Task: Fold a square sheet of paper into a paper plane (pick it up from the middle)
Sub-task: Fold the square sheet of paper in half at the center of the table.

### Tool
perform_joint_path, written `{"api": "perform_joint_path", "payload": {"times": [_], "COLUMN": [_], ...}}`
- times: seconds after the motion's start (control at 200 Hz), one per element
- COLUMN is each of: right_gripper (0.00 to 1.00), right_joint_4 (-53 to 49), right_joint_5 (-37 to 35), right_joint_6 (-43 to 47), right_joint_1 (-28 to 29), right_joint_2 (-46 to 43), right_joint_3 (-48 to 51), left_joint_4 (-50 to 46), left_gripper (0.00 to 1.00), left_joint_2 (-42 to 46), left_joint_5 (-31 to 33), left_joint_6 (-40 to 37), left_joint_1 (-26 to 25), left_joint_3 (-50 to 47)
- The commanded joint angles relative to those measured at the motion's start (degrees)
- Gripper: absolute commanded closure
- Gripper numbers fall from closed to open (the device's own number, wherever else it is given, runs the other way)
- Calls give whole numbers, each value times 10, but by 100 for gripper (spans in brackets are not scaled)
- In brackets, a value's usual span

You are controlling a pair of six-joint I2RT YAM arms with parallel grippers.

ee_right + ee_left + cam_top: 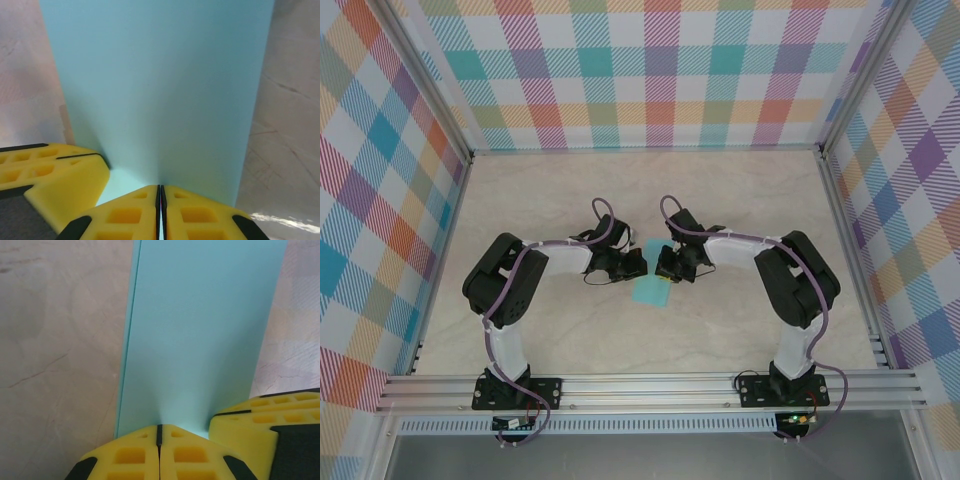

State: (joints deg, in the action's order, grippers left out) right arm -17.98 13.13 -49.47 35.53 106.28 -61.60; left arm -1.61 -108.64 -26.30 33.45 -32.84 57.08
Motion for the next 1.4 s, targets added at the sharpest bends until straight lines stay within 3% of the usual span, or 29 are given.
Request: {"api": "perform_joint_path", "payload": {"times": [0.0,0.495,0.625,0.75,1.115,1.395], "right_gripper": [89,89,89,89,89,90], "right_joint_4": [-8,52,53,83,163,191], "right_joint_5": [-6,-34,-43,1,67,41], "right_joint_6": [20,61,71,83,87,83], "right_joint_1": [3,-38,-43,-39,-34,-54], "right_joint_2": [4,-63,-97,-104,-20,4], "right_joint_3": [-6,142,138,109,63,96], "left_joint_4": [-93,-110,-110,-110,-115,-122], "left_gripper": [94,96,96,96,96,96], "left_joint_2": [-61,-81,-83,-83,-83,-81], "left_joint_5": [85,101,101,99,99,101], "left_joint_6": [4,4,1,1,4,7], "left_joint_1": [-6,-6,-6,-6,-6,-6], "left_joint_3": [-26,-38,-36,-34,-35,-34]}}
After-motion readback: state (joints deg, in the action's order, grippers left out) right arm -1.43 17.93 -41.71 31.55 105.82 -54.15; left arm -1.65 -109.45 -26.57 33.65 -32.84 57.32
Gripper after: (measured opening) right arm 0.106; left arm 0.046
